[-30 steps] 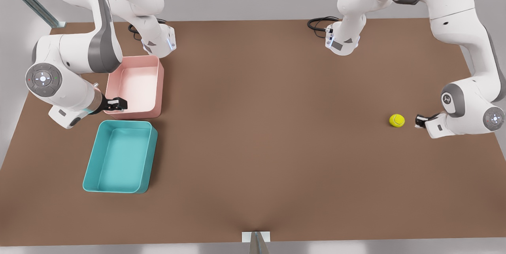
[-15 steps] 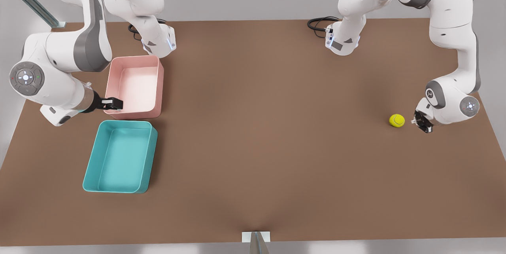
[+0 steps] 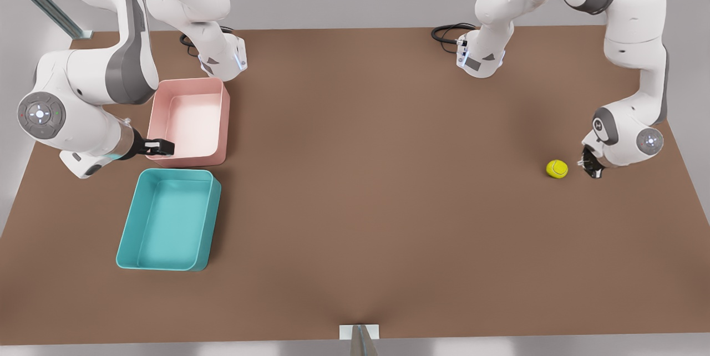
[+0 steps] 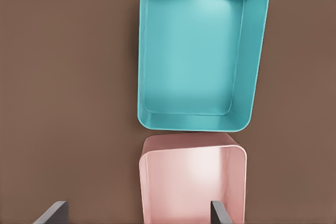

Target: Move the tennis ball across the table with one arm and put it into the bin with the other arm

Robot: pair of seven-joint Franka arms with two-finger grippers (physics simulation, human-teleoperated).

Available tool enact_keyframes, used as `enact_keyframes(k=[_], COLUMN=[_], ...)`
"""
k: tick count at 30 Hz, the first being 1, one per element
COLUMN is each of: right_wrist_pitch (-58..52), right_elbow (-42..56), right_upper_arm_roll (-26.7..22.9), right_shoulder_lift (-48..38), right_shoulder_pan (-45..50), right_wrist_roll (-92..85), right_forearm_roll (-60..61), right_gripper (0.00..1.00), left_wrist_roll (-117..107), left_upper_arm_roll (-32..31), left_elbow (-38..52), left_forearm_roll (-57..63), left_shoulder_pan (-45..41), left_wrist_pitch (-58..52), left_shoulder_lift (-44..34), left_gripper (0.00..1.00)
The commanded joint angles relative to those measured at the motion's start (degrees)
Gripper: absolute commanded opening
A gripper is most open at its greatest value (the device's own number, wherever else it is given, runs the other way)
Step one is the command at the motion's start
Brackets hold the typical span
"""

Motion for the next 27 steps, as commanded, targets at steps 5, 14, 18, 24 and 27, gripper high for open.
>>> enact_keyframes(k=[5,14,18,24,27], right_wrist_pitch=[-0.02,-0.02,-0.11,5.68,13.5], right_elbow=[-0.07,-0.33,-0.42,0.46,1.43], right_upper_arm_roll=[0.07,0.15,0.24,0.24,0.24], right_shoulder_lift=[0.02,0.11,0.2,4.94,8.99], right_shoulder_pan=[0.1,0.54,0.62,3.34,8.7], right_wrist_roll=[1.1,1.1,1.1,1.53,9.79], right_forearm_roll=[0.07,0.07,0.07,0.78,1.22], right_gripper=[1.0,1.0,1.0,1.0,1.0], left_wrist_roll=[9.74,-71.82,-80.43,-113.2,-129.38], left_upper_arm_roll=[-0.12,-23.76,-22.0,-22.26,-22.0], left_elbow=[0.02,5.71,6.61,32.94,61.17], left_forearm_roll=[-0.26,-13.57,-15.82,-8.17,-9.93], left_shoulder_pan=[-0.4,-2.34,-1.37,-10.85,-19.3], left_wrist_pitch=[4.47,-16.86,-17.15,-54.12,-78.57], left_shoulder_lift=[-0.2,-1.43,-1.69,-5.47,-2.57], left_gripper=[0.21,0.21,0.21,0.21,0.21])
